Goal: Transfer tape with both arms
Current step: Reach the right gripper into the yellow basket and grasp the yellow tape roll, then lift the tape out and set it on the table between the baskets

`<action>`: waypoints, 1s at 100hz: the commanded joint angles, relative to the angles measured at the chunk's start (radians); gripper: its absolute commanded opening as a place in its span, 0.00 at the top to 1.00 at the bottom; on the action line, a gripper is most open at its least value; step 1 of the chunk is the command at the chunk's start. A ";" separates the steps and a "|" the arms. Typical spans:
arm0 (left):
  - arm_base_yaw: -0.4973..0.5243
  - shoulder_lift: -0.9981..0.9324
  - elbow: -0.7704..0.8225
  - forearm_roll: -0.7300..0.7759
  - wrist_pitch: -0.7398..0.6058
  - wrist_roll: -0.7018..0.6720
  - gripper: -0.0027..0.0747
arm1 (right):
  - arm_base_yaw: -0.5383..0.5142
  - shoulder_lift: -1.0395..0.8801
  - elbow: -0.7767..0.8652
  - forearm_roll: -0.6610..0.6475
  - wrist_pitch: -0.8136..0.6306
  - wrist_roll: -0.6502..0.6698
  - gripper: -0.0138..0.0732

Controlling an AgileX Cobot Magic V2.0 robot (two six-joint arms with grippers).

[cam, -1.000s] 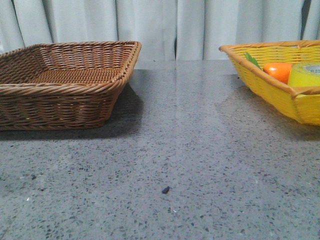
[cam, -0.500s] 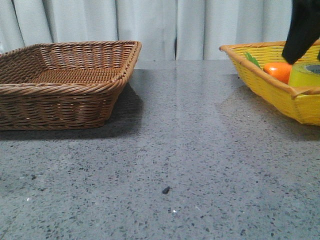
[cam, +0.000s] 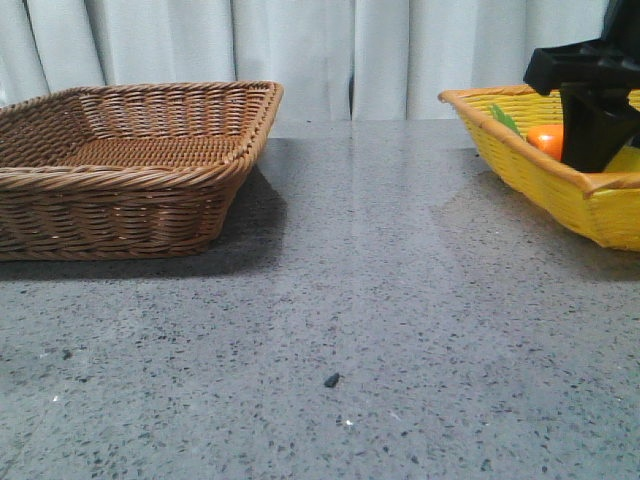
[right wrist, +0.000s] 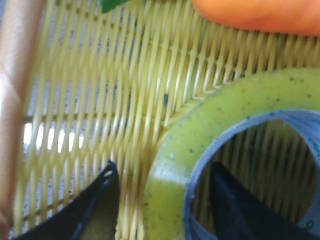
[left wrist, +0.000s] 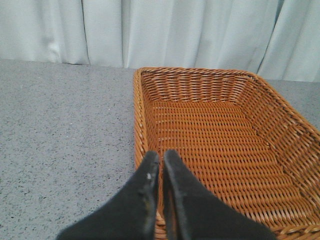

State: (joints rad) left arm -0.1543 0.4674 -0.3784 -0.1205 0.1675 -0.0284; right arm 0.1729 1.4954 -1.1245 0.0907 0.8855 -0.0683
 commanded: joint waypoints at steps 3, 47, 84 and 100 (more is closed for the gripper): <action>0.002 0.010 -0.037 -0.007 -0.080 -0.003 0.99 | 0.000 -0.022 -0.034 -0.010 -0.043 -0.012 0.60; 0.002 0.010 -0.037 -0.007 -0.083 -0.003 0.99 | 0.000 -0.022 -0.047 -0.020 -0.011 -0.012 0.86; 0.002 0.010 -0.037 -0.007 -0.087 -0.003 0.99 | 0.083 -0.026 -0.439 -0.020 0.305 -0.014 0.86; 0.002 0.010 -0.037 -0.007 -0.093 -0.003 0.99 | 0.224 -0.026 -0.547 0.016 0.333 -0.014 0.86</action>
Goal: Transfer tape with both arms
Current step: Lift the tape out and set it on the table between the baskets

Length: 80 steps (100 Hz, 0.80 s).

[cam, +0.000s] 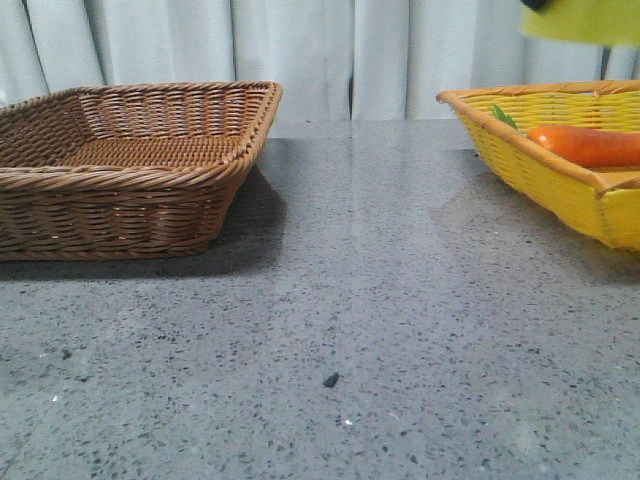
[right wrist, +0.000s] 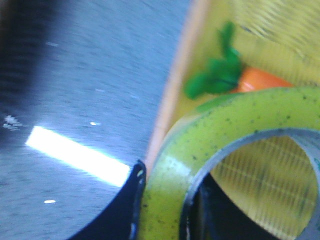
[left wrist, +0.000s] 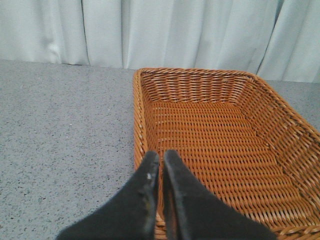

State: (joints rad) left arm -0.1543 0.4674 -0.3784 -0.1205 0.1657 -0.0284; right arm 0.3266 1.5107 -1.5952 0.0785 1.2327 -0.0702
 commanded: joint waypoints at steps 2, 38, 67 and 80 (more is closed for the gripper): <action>0.002 0.010 -0.037 -0.007 -0.092 -0.003 0.99 | 0.091 -0.041 -0.077 0.039 -0.022 -0.012 0.86; 0.002 0.010 -0.037 -0.007 -0.094 -0.003 0.99 | 0.278 0.106 -0.072 0.057 -0.050 -0.012 0.86; 0.002 0.010 -0.037 -0.026 -0.095 -0.003 0.99 | 0.287 0.257 -0.072 0.057 -0.019 -0.012 0.81; 0.002 0.010 -0.037 -0.026 -0.096 -0.003 0.99 | 0.287 0.271 -0.072 0.057 -0.021 -0.012 0.69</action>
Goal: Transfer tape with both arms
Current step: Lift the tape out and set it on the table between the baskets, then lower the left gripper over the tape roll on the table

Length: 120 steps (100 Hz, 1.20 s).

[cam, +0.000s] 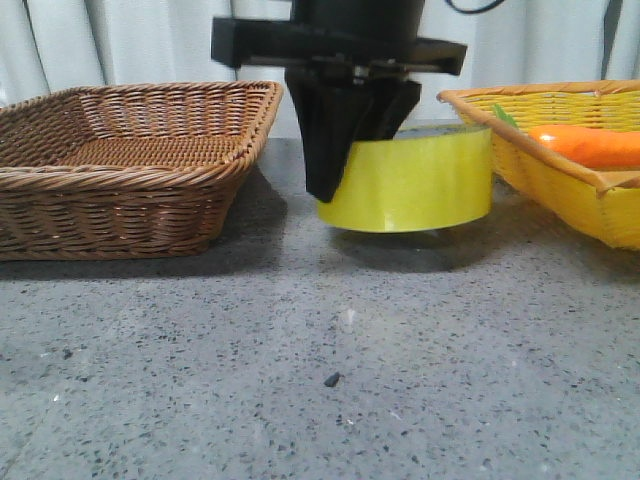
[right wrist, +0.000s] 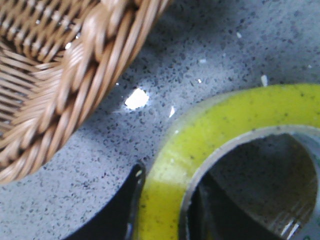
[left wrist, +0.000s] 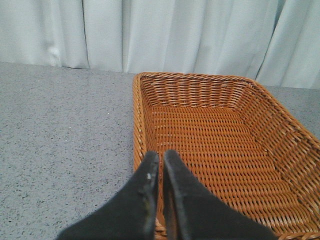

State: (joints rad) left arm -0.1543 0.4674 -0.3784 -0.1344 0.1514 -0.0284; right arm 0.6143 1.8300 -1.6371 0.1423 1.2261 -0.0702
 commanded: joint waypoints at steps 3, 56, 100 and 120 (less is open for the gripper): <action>0.002 0.010 -0.037 -0.012 -0.082 -0.003 0.99 | -0.001 -0.048 -0.030 -0.005 -0.016 -0.012 0.66; -0.006 0.010 -0.056 -0.012 -0.091 -0.003 0.90 | -0.001 -0.207 -0.033 -0.003 -0.049 -0.012 0.75; -0.276 0.173 -0.209 0.018 -0.077 -0.001 0.57 | -0.001 -0.559 -0.027 -0.085 -0.244 -0.012 0.93; -0.449 0.384 -0.363 0.033 -0.052 -0.001 0.57 | -0.001 -0.692 -0.021 -0.116 -0.311 -0.012 0.93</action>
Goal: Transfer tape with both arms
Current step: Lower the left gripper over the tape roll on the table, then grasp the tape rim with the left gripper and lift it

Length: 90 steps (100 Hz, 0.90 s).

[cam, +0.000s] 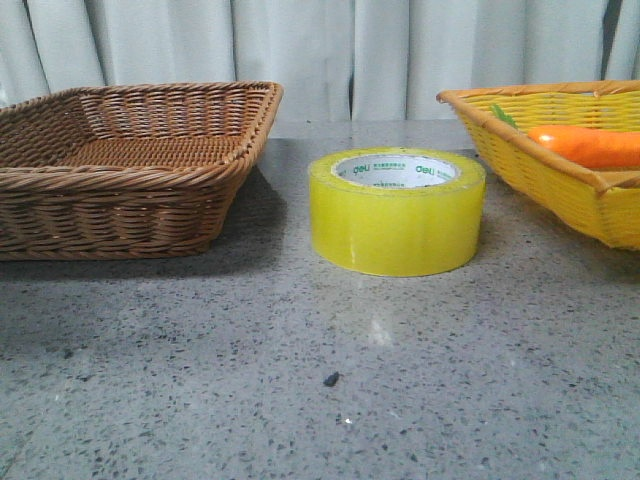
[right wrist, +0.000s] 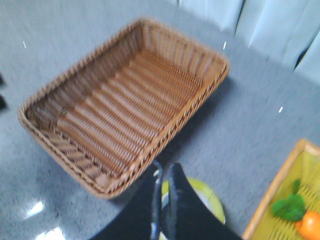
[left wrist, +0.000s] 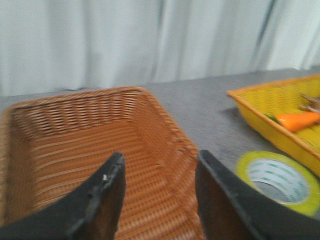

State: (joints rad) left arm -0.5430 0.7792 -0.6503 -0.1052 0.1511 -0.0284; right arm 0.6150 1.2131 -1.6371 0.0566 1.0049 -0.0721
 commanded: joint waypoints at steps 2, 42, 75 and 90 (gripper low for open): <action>-0.077 0.098 -0.109 0.005 -0.045 -0.001 0.57 | -0.002 -0.090 -0.014 -0.035 -0.095 -0.010 0.93; -0.363 0.548 -0.450 0.076 0.117 0.028 0.57 | -0.002 -0.390 0.300 -0.074 -0.305 -0.010 0.93; -0.429 0.819 -0.642 0.076 0.266 0.117 0.35 | -0.002 -0.537 0.426 -0.074 -0.308 -0.007 0.93; -0.429 0.893 -0.683 0.076 0.270 0.118 0.35 | -0.002 -0.560 0.426 -0.074 -0.296 -0.007 0.93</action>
State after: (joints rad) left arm -0.9660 1.6831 -1.2843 -0.0265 0.4623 0.0855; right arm 0.6150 0.6619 -1.1930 -0.0070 0.7881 -0.0721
